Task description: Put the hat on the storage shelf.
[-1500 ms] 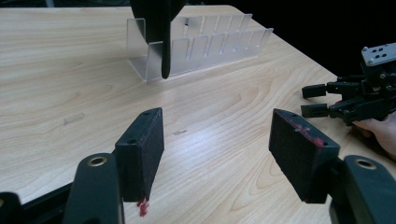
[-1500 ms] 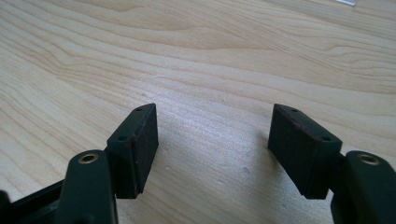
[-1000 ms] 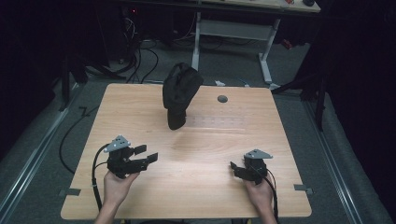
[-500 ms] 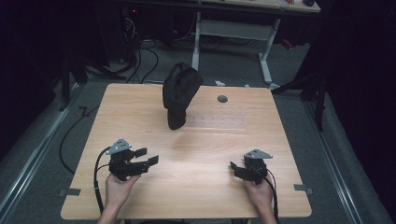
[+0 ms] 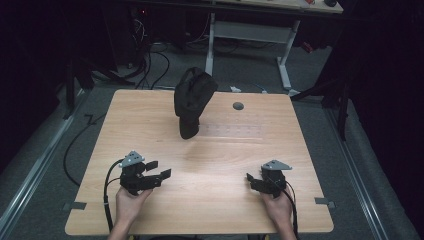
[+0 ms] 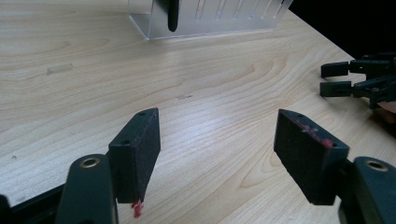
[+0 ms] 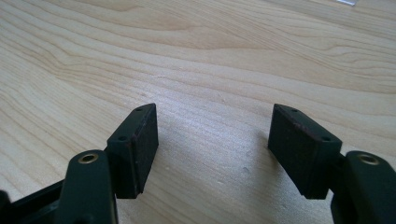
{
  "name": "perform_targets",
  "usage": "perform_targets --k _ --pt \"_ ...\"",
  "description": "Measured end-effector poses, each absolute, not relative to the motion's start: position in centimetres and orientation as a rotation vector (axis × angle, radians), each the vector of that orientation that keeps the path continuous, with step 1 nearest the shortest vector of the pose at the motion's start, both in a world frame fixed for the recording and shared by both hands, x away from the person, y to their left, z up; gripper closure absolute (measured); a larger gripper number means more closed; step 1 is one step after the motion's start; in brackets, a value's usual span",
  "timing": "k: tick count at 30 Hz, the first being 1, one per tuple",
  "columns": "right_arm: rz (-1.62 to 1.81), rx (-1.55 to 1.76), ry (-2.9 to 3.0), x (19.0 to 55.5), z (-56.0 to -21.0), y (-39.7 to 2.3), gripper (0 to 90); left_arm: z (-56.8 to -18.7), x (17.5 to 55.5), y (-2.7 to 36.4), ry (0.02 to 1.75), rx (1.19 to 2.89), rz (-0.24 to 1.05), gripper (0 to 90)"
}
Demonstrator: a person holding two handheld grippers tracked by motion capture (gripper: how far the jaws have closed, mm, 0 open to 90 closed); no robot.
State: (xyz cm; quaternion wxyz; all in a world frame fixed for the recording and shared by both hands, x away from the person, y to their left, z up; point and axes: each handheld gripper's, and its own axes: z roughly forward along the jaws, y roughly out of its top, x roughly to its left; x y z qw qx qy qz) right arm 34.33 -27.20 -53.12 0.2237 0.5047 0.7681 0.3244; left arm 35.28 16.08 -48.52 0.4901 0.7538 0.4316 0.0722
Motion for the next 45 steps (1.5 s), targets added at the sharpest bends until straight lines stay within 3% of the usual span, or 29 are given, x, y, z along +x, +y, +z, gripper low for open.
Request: perform_targets --k 28,40,45 --pt "0.895 1.393 2.121 34.3 -53.1 -27.2 33.3 -51.3 36.7 14.7 1.108 1.927 0.263 28.9" --pt "0.895 1.393 2.121 34.3 -53.1 -27.2 33.2 -52.7 37.3 13.5 1.115 2.022 0.381 28.2" --pt "0.894 1.388 2.122 34.3 -53.1 -27.2 33.1 -53.6 37.1 12.7 1.112 2.082 0.475 23.8"
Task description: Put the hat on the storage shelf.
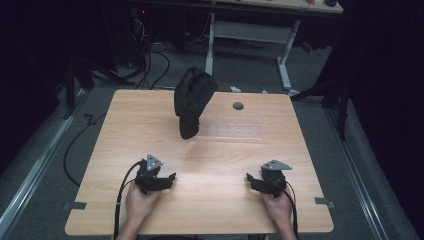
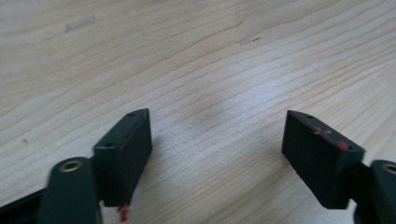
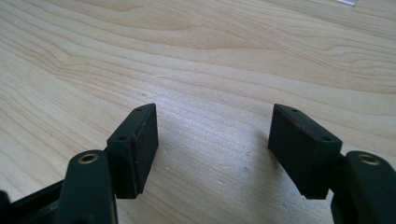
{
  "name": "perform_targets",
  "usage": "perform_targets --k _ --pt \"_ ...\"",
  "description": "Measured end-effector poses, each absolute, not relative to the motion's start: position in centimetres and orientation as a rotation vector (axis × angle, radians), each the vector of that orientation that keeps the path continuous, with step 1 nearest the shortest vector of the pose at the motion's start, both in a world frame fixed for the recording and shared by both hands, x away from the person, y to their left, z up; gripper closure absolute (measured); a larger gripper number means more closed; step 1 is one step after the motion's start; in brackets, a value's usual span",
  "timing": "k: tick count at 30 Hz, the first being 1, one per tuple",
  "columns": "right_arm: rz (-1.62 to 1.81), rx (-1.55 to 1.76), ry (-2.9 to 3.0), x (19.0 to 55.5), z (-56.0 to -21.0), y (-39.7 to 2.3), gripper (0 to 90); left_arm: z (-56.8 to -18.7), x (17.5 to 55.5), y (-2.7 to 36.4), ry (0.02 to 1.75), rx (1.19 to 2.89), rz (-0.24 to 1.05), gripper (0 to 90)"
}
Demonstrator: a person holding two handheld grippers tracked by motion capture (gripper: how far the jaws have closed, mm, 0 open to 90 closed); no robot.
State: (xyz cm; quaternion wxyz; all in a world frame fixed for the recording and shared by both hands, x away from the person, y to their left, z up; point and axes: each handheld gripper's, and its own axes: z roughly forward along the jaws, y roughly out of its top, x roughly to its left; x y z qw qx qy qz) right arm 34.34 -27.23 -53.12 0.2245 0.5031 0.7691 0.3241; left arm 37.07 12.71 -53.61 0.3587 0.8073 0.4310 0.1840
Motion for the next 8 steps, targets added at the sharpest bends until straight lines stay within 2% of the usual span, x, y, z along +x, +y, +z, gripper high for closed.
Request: perform_targets --k 8 --pt "0.894 1.390 2.122 34.33 -53.12 -27.22 33.1 -53.62 37.08 12.68 1.116 2.081 0.470 22.2"
